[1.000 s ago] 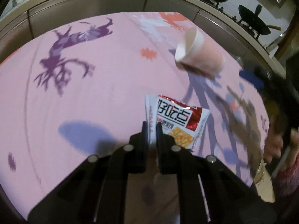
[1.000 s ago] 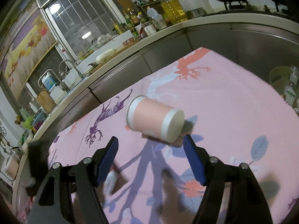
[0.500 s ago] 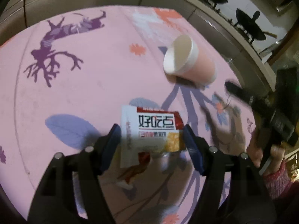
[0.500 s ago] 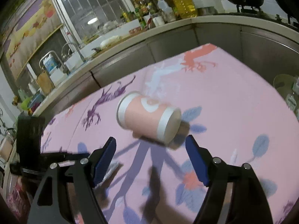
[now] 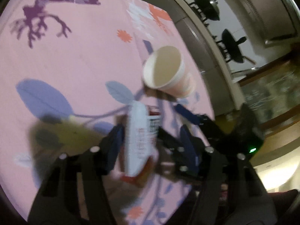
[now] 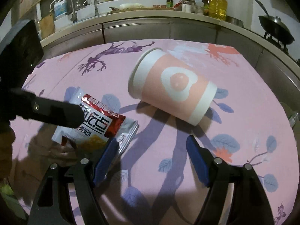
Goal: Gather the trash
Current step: 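Close the right gripper around the lying pink paper cup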
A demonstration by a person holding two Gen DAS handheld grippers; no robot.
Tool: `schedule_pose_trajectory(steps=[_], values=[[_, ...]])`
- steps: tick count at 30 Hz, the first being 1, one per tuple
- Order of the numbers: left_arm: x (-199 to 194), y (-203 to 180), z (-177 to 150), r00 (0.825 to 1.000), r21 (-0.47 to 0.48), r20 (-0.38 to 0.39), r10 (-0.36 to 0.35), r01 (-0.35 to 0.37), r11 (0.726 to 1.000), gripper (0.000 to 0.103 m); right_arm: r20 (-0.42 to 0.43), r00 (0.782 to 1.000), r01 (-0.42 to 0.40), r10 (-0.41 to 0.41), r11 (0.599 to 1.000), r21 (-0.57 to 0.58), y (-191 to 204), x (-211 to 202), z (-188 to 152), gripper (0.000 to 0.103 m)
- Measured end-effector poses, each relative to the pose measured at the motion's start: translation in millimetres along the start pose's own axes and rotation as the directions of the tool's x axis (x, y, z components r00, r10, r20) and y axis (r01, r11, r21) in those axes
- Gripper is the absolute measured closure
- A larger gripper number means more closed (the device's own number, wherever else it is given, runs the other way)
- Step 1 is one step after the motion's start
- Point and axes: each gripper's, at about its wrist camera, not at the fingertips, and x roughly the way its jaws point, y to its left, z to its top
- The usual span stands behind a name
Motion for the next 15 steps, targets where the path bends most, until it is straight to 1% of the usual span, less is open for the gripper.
schedule_pose_trajectory(steps=[1,2,3,4,5,7,9,12,14,15], values=[[2,-2,0,1.0,-0.001,-0.003,-0.012,0.012,1.0,0.055,0.001,1.0,0.001,-0.001,1.0,-0.001,1,0,0,0.029],[5,-4,0,1.0,0.004,-0.006,-0.005,0.005,1.0,0.065,0.003,1.0,-0.002,0.002,1.0,0.003,0,0,-1,0.029],[8,-6,1,1.0,0.009,-0.008,0.018,-0.018,1.0,0.073,0.003,1.0,-0.006,0.006,1.0,0.007,-1,0,-1,0.029],[13,-7,1,0.999,0.014,-0.016,0.052,-0.052,0.999,0.09,0.004,1.0,-0.012,0.012,1.0,0.012,-2,0,-1,0.029],[17,-8,3,0.997,0.015,-0.021,0.076,-0.076,0.997,0.094,0.001,1.0,-0.031,0.031,0.999,0.023,-3,-2,-1,0.029],[18,-10,5,0.99,0.03,-0.006,0.139,-0.139,0.99,0.095,-0.002,0.998,-0.06,0.06,0.997,0.042,-8,-7,-1,0.029],[16,-11,4,0.983,0.047,0.002,0.183,-0.182,0.982,0.096,0.019,0.998,-0.066,0.066,0.997,0.049,-13,-17,-4,0.029],[11,-10,3,0.98,0.057,0.005,0.197,-0.197,0.979,0.096,0.08,0.996,-0.052,0.05,0.998,0.026,-20,-36,-9,0.029],[7,-11,0,0.976,0.066,0.016,0.219,-0.219,0.973,0.096,0.115,0.993,-0.037,0.036,0.999,0.001,-25,-45,-8,0.028],[4,-10,-2,0.974,0.067,0.022,0.226,-0.227,0.972,0.096,0.117,0.992,-0.039,0.038,0.999,0.003,-27,-47,-5,0.028]])
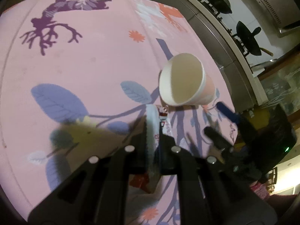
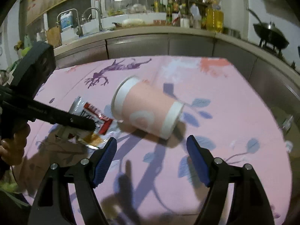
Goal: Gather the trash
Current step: 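Close the right gripper around the lying pink paper cup, then carry the pink paper cup and biscuit packet over the white bin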
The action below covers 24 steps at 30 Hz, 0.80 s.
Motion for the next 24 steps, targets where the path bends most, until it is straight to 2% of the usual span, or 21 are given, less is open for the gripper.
schedule_pose_trajectory(steps=[3,5,9,13,18,24], values=[[-5,0,-3,1.0,0.012,0.011,0.008,-0.008,1.0,0.096,0.038,0.998,-0.06,0.055,0.99,0.129,-14,-4,13,0.022],[-8,-1,-4,1.0,0.024,0.022,0.018,-0.018,1.0,0.096,0.084,0.996,-0.051,0.031,0.97,0.239,-20,-5,23,0.019],[-24,-1,-2,0.998,0.036,0.065,0.01,-0.012,0.999,0.096,0.094,0.995,-0.058,0.026,0.933,0.356,-16,4,34,0.018],[-43,6,-2,0.994,0.041,0.109,0.025,-0.029,0.999,0.096,0.074,0.997,-0.001,-0.03,0.925,0.379,-2,16,43,0.018],[-59,27,-4,0.99,0.003,0.141,0.016,-0.016,1.0,0.096,0.02,0.989,0.127,-0.145,0.918,0.376,8,37,46,0.014],[-56,40,-7,0.992,-0.014,0.128,-0.003,0.004,1.0,0.096,-0.044,0.992,0.123,-0.116,0.881,0.458,-5,53,35,0.014]])
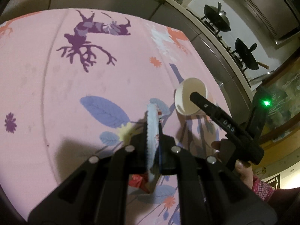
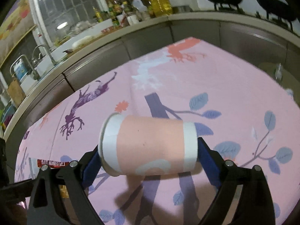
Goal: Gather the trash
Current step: 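Carry the pink paper cup and biscuit packet over the white bin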
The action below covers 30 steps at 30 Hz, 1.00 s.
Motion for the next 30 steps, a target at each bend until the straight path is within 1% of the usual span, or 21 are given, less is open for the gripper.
schedule_pose_trajectory(steps=[1,2,3,7,8,10,13,14,17,18,20,22,24,25,26,28,30], values=[[1,0,0,1.0,0.0,-0.002,-0.005,0.005,1.0,0.096,-0.007,1.0,-0.013,0.013,1.0,0.004,-1,0,0,0.014],[2,-1,1,1.0,0.002,-0.004,-0.009,0.009,1.0,0.096,-0.007,1.0,-0.02,0.02,1.0,0.003,-4,-1,0,0.019],[3,-2,2,1.0,0.004,-0.005,-0.013,0.013,1.0,0.096,0.0,0.999,-0.032,0.032,0.999,-0.006,-6,-4,0,0.021],[12,-19,9,0.999,0.031,-0.018,-0.028,0.029,0.999,0.096,0.027,0.999,-0.046,0.046,0.999,-0.005,-19,-15,2,0.021],[15,-25,12,0.999,0.041,-0.021,-0.032,0.032,0.999,0.096,0.035,0.998,-0.054,0.054,0.999,0.004,-27,-19,4,0.021],[27,-45,21,0.998,0.076,-0.035,-0.043,0.046,0.996,0.096,0.051,0.997,-0.058,0.057,0.998,0.026,-42,-25,8,0.021],[55,-89,39,0.995,0.148,-0.068,-0.07,0.079,0.986,0.096,0.088,0.995,-0.048,0.041,0.995,0.085,-81,-37,19,0.021],[64,-101,44,0.994,0.165,-0.077,-0.076,0.088,0.982,0.096,0.103,0.994,-0.042,0.03,0.993,0.112,-100,-42,24,0.021],[109,-156,67,0.985,0.227,-0.128,-0.118,0.145,0.963,0.096,0.145,0.989,-0.01,-0.016,0.984,0.175,-155,-56,42,0.021],[120,-169,72,0.982,0.24,-0.14,-0.127,0.159,0.958,0.096,0.156,0.987,0.0,-0.031,0.98,0.197,-173,-60,49,0.021],[158,-213,88,0.972,0.283,-0.18,-0.152,0.199,0.938,0.096,0.18,0.981,0.02,-0.066,0.969,0.245,-217,-69,64,0.021],[195,-254,101,0.965,0.322,-0.208,-0.157,0.219,0.921,0.096,0.188,0.977,0.04,-0.099,0.954,0.298,-264,-75,78,0.021],[224,-283,110,0.962,0.346,-0.222,-0.156,0.228,0.91,0.096,0.184,0.977,0.038,-0.104,0.942,0.334,-299,-75,88,0.021],[247,-303,118,0.96,0.353,-0.234,-0.157,0.234,0.906,0.096,0.182,0.978,0.036,-0.104,0.939,0.343,-315,-74,92,0.021],[260,-313,122,0.957,0.352,-0.243,-0.157,0.238,0.905,0.096,0.175,0.978,0.045,-0.11,0.94,0.339,-332,-72,97,0.021],[294,-336,130,0.954,0.359,-0.267,-0.138,0.232,0.904,0.096,0.157,0.981,0.062,-0.117,0.946,0.32,-355,-65,103,0.021],[322,-354,135,0.958,0.372,-0.266,-0.11,0.207,0.905,0.096,0.148,0.983,0.058,-0.108,0.951,0.303,-368,-58,106,0.02]])
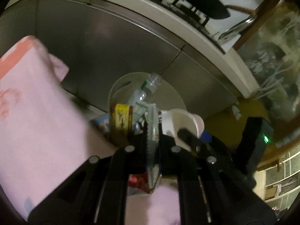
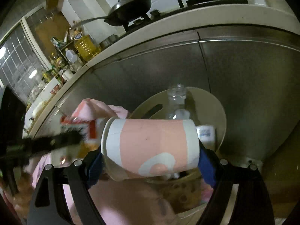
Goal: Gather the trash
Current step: 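Carry the pink paper cup and biscuit packet over the white bin, then open both grippers to drop the cup and packet into the bin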
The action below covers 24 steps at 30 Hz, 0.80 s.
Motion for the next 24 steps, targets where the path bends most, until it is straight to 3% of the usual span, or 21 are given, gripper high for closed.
schedule_pose_trajectory(steps=[3,6,8,15,18,21,24], values=[[29,-6,14,0.999,0.018,-0.008,0.054,-0.054,0.998,0.095,-0.013,1.0,-0.003,0.003,1.0,-0.024,-8,14,1,0.019],[48,-5,18,0.993,0.026,-0.047,0.109,-0.108,0.994,0.086,-0.015,1.0,0.003,-0.004,1.0,-0.023,-13,20,0,0.018],[53,-5,17,0.988,0.025,-0.063,0.139,-0.138,0.99,0.085,0.006,1.0,-0.006,0.006,1.0,-0.008,-16,15,-1,0.018],[21,-13,-1,0.985,0.036,-0.014,0.172,-0.171,0.985,0.085,0.113,0.993,-0.047,0.041,0.998,0.052,-16,-27,-6,0.018],[-5,-21,-20,0.977,0.052,0.041,0.209,-0.211,0.976,0.085,0.138,0.988,-0.084,0.071,0.992,0.095,-15,-46,-16,0.018],[-31,-30,-46,0.954,0.079,0.097,0.283,-0.291,0.954,0.085,0.143,0.986,-0.099,0.08,0.986,0.133,-10,-64,-34,0.018],[-54,-35,-73,0.915,0.093,0.149,0.375,-0.39,0.916,0.085,0.137,0.988,-0.094,0.071,0.981,0.168,-3,-79,-51,0.018]])
